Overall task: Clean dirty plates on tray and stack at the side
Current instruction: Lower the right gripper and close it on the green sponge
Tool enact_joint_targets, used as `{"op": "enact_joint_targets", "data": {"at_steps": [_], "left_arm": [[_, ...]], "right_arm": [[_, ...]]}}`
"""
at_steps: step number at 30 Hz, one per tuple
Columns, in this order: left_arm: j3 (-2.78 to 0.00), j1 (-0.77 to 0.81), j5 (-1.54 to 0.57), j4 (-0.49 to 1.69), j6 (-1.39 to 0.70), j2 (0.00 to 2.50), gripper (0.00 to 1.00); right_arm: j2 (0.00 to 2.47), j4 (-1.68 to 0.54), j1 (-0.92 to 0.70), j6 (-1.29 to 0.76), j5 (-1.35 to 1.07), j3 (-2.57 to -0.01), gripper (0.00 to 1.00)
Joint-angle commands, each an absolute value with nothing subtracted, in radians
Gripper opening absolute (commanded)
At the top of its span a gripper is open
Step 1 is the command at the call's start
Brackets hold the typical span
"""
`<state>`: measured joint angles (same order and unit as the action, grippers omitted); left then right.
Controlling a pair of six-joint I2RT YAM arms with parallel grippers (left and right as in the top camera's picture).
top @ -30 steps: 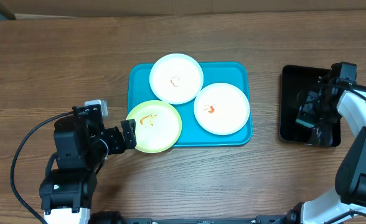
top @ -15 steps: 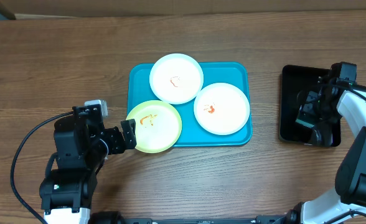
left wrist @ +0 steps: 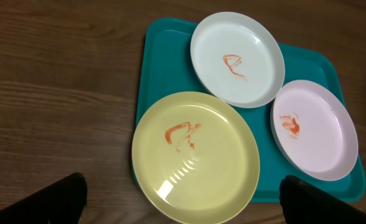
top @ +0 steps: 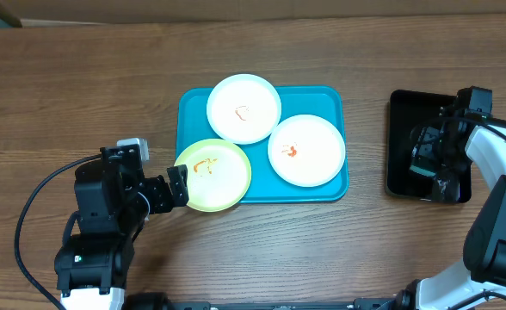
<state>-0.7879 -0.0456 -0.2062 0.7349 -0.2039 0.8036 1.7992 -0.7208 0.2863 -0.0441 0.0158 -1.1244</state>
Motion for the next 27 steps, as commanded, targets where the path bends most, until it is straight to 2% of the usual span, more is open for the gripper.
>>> {"op": "enact_joint_targets", "data": {"at_steps": [1, 13, 18, 25, 27], "left_arm": [[-0.813, -0.045, -0.218, 0.736, -0.21, 0.803, 1.0], [-0.813, -0.045, -0.218, 0.737, -0.21, 0.803, 1.0], [-0.813, -0.045, -0.218, 0.737, -0.21, 0.803, 1.0], [-0.813, -0.045, -0.218, 0.737, -0.21, 0.803, 1.0], [-0.813, -0.045, -0.218, 0.737, -0.21, 0.803, 1.0]], "right_arm": [[1.798, -0.715, 0.282, -0.04, 0.025, -1.118, 0.64], [1.798, -0.72, 0.282, -0.04, 0.026, -1.118, 0.42], [1.798, -0.727, 0.282, -0.04, 0.036, -1.118, 0.4], [1.811, -0.729, 0.282, -0.041, 0.036, -1.102, 0.15], [1.813, -0.721, 0.282, -0.052, 0.036, -1.091, 0.14]]}}
